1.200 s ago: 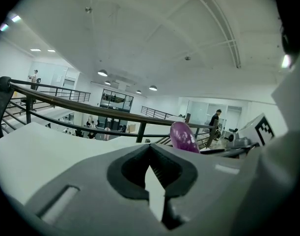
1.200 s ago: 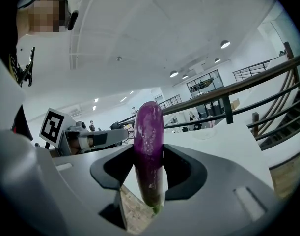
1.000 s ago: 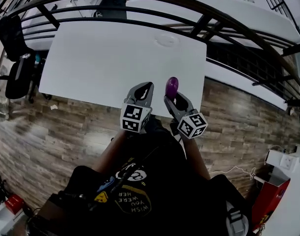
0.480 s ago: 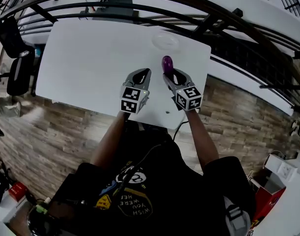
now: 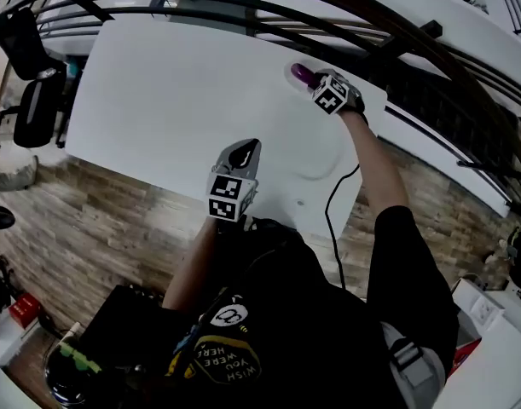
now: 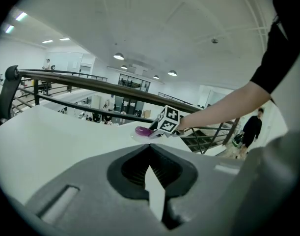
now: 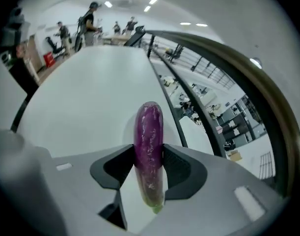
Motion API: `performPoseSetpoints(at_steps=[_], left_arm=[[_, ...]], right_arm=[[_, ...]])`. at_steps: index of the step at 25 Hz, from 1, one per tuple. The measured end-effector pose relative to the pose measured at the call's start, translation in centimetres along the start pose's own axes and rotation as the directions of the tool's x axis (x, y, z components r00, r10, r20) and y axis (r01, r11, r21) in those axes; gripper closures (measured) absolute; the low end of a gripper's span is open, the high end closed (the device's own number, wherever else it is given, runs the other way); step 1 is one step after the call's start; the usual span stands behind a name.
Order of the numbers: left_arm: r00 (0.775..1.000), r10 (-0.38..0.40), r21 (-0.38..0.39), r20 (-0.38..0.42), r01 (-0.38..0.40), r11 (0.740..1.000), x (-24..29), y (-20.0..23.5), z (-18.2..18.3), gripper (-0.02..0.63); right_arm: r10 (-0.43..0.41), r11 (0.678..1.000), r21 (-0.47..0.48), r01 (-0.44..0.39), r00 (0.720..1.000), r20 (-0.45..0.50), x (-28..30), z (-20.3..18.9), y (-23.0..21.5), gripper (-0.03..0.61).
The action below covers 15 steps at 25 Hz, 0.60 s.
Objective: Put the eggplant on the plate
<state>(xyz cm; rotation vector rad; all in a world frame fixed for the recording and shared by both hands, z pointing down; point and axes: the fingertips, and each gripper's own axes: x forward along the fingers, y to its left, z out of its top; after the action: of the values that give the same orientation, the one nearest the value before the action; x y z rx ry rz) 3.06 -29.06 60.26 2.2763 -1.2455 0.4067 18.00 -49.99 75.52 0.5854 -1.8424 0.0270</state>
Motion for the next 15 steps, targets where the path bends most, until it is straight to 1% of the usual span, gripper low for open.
performPoseSetpoints(at_steps=[1, 3, 5, 7, 8, 9, 11, 12, 13, 14, 15], left_arm=[[1.000, 0.015, -0.026, -0.008, -0.015, 1.000, -0.6, 0.6, -0.7, 0.609], [0.999, 0.044, -0.051, -0.028, -0.045, 0.998, -1.5, 1.6, -1.9, 0.609], [0.997, 0.068, -0.068, -0.028, -0.070, 0.995, -2.2, 2.3, -2.5, 0.609], [0.996, 0.084, -0.085, -0.022, -0.086, 0.993, -3.0, 3.1, -2.7, 0.609], [0.996, 0.089, -0.088, -0.019, -0.091, 0.992, -3.3, 3.5, -2.6, 0.609], [0.996, 0.091, -0.088, -0.017, -0.092, 0.992, -3.7, 3.9, -2.4, 0.609], [0.996, 0.085, -0.086, -0.010, -0.085, 0.993, -4.4, 4.2, -2.0, 0.609], [0.997, 0.078, -0.081, -0.010, -0.078, 0.994, -4.9, 4.2, -1.8, 0.609], [0.998, 0.068, -0.074, -0.009, -0.068, 0.995, -5.3, 4.2, -1.6, 0.609], [0.998, 0.055, -0.066, -0.007, -0.056, 0.996, -5.6, 4.2, -1.4, 0.609], [0.999, 0.043, -0.059, -0.003, -0.043, 0.997, -5.8, 4.3, -1.2, 0.609]], right_arm=[[0.015, 0.998, -0.068, -0.018, 0.999, -0.047, 1.1, -0.1, -0.3, 0.390], [0.053, 0.986, -0.149, -0.069, 0.993, -0.110, 2.8, -0.8, -0.2, 0.390], [0.071, 0.980, -0.176, -0.094, 0.988, -0.134, 3.6, -1.2, -0.2, 0.387], [0.068, 0.979, -0.183, -0.092, 0.989, -0.135, 3.7, -0.9, -0.4, 0.385], [0.064, 0.980, -0.180, -0.088, 0.989, -0.134, 3.5, -0.8, -0.4, 0.367], [0.058, 0.983, -0.164, -0.078, 0.990, -0.125, 3.1, -0.6, -0.4, 0.318], [0.022, 0.996, -0.083, -0.027, 0.998, -0.061, 1.2, 0.2, -0.2, 0.313], [-0.009, 1.000, -0.012, 0.009, 1.000, -0.010, -0.2, 0.5, 0.2, 0.313], [-0.046, 0.996, 0.083, 0.042, 0.998, 0.048, -1.9, 0.8, 0.9, 0.314], [-0.083, 0.978, 0.200, 0.059, 0.990, 0.113, -3.9, 1.0, 2.1, 0.322], [-0.117, 0.943, 0.330, 0.052, 0.976, 0.182, -6.0, 1.2, 3.9, 0.331]])
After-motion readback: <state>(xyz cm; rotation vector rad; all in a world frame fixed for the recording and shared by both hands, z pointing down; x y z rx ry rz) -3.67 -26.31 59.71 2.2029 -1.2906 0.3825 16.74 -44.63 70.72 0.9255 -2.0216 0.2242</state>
